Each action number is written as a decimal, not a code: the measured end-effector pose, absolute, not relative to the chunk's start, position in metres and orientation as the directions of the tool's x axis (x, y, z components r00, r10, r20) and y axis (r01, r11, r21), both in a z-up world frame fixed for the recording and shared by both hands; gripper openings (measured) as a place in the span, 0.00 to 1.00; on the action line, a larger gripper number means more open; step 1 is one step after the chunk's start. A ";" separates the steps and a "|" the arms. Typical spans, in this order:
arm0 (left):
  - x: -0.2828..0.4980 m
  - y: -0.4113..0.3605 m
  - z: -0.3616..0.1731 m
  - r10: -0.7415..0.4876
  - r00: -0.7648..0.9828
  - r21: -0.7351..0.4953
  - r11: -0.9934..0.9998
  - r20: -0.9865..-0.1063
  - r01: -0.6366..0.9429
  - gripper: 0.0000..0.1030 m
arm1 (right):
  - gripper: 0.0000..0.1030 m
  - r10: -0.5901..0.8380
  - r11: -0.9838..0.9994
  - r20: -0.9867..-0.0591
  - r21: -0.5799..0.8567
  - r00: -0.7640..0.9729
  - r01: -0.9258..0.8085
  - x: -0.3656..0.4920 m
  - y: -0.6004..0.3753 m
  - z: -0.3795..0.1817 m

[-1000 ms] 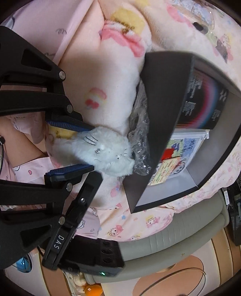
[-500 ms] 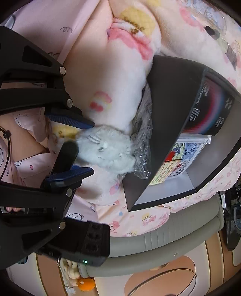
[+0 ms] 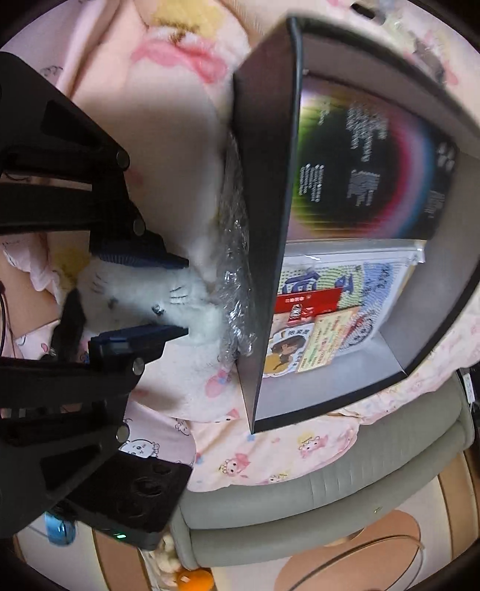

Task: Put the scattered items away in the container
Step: 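Lift the white plush with the right tool and carry it to the grey box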

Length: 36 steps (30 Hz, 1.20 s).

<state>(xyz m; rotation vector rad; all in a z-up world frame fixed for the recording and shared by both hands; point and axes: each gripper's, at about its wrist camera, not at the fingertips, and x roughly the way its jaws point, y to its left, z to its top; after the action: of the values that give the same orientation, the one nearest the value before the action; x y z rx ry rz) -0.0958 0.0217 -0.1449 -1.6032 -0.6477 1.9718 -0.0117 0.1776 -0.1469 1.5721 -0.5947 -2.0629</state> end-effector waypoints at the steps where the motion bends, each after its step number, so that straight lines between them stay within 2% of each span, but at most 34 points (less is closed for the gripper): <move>1: -0.092 0.018 -0.142 0.652 -0.184 -0.648 -0.756 -0.736 -0.087 0.24 | 0.25 -0.614 -0.787 -0.757 0.607 -0.223 0.107 -0.012 0.179 -0.147; 9: -0.047 -0.017 -0.135 0.615 -0.281 -0.647 -0.762 -0.737 0.030 0.23 | 0.24 -0.551 -0.833 -0.792 0.543 -0.263 0.107 -0.019 0.186 -0.136; 13: -0.039 -0.022 -0.128 0.581 -0.284 -0.613 -0.790 -0.763 0.030 0.30 | 0.24 -0.530 -0.840 -0.792 0.538 -0.303 0.064 -0.023 0.192 -0.131; 16: -0.046 -0.028 -0.121 0.570 -0.308 -0.605 -0.796 -0.761 0.023 0.43 | 0.24 -0.556 -0.819 -0.776 0.572 -0.297 0.039 -0.012 0.191 -0.133; 21: -0.077 -0.033 -0.130 0.610 -0.292 -0.639 -0.769 -0.737 0.005 0.46 | 0.25 -0.646 -0.738 -0.717 0.674 -0.260 -0.024 -0.008 0.188 -0.147; 24: -0.092 -0.027 -0.143 0.643 -0.245 -0.665 -0.747 -0.725 0.008 0.46 | 0.25 -0.657 -0.726 -0.712 0.686 -0.246 -0.049 -0.011 0.181 -0.157; 25: -0.094 -0.024 -0.146 0.649 -0.234 -0.667 -0.745 -0.724 0.002 0.38 | 0.25 -0.657 -0.725 -0.712 0.687 -0.248 -0.050 -0.012 0.179 -0.159; 26: -0.094 -0.021 -0.147 0.645 -0.225 -0.663 -0.749 -0.730 0.002 0.20 | 0.25 -0.658 -0.724 -0.710 0.688 -0.251 -0.048 -0.014 0.178 -0.159; 36: -0.058 -0.036 -0.136 0.611 -0.288 -0.655 -0.751 -0.737 0.085 0.21 | 0.25 -0.626 -0.732 -0.704 0.679 -0.335 -0.058 -0.033 0.193 -0.146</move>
<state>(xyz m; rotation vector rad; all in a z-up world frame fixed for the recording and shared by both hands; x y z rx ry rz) -0.0575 -0.0363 -0.1358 -1.6119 -0.8647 2.1006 -0.0326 0.1929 -0.1459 1.5330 -0.8835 -2.1223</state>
